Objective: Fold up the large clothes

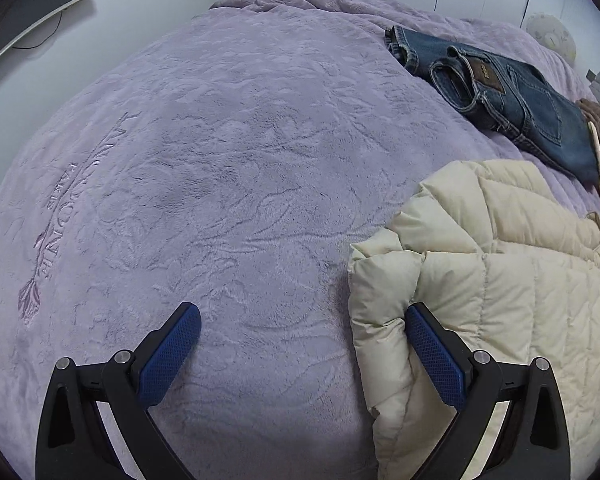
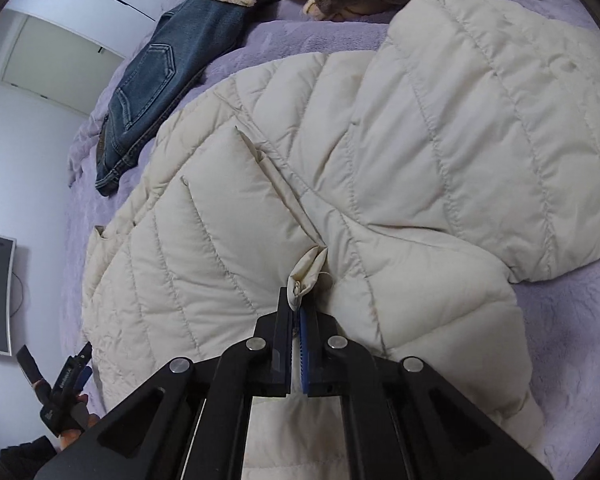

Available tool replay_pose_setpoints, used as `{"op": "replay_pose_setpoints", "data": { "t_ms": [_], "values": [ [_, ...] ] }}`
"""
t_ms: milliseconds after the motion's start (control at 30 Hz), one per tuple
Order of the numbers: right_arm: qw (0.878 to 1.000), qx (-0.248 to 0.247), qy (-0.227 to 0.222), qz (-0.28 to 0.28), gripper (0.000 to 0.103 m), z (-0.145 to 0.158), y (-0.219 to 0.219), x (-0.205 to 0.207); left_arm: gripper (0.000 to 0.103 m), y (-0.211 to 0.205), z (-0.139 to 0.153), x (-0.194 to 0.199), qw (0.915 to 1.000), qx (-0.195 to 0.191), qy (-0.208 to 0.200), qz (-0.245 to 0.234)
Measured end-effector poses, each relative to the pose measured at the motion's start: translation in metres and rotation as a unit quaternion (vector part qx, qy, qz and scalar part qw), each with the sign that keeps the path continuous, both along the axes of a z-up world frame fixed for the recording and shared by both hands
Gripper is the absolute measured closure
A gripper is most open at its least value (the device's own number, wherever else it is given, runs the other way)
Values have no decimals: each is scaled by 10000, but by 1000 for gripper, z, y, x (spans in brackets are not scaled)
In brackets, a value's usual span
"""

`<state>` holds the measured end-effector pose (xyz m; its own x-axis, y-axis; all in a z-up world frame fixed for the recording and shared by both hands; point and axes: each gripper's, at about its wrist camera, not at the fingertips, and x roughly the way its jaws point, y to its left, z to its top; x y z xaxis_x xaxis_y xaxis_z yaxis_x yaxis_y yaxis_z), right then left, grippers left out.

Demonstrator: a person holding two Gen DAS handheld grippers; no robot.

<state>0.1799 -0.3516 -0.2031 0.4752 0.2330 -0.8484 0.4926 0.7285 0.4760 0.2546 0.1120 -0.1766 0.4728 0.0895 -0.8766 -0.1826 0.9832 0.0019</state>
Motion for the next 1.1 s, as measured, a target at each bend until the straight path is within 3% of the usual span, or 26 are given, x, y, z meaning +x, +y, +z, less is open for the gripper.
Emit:
{"op": "replay_pose_setpoints", "data": {
  "t_ms": [133, 433, 600, 867, 900, 967, 1000, 1033, 1100],
  "values": [
    [9999, -39, 25, 131, 100, -1, 1, 0, 1, 1, 1, 0, 9999, 15, 63, 106],
    [9992, -48, -5, 389, 97, 23, -1, -13, 1, 6, 51, -24, 9999, 67, -98, 74],
    [9992, 21, 54, 396, 97, 31, -2, -24, 1, -16, 63, -46, 9996, 175, 78, -226],
    [9990, 81, 112, 428, 96, 44, -9, -42, 1, -61, 79, -82, 9972, -95, 320, -671],
    [9989, 81, 117, 437, 89, 45, -10, -43, 1, -68, 80, -86, 9967, -107, 344, -726],
    [9990, 92, 86, 431, 45, 49, -11, -46, 1, -83, 83, -95, 9955, -86, 386, -865],
    [9991, 97, 35, 406, 12, 52, -12, -49, 1, -90, 85, -98, 9949, -58, 397, -923],
    [9993, 91, -54, 367, 7, 56, -13, -52, 1, -96, 86, -102, 9942, -35, 418, -987],
    [9992, 110, -136, 367, 7, 63, -15, -57, 1, -109, 89, -109, 9926, -72, 470, -1120]
  ]
}}
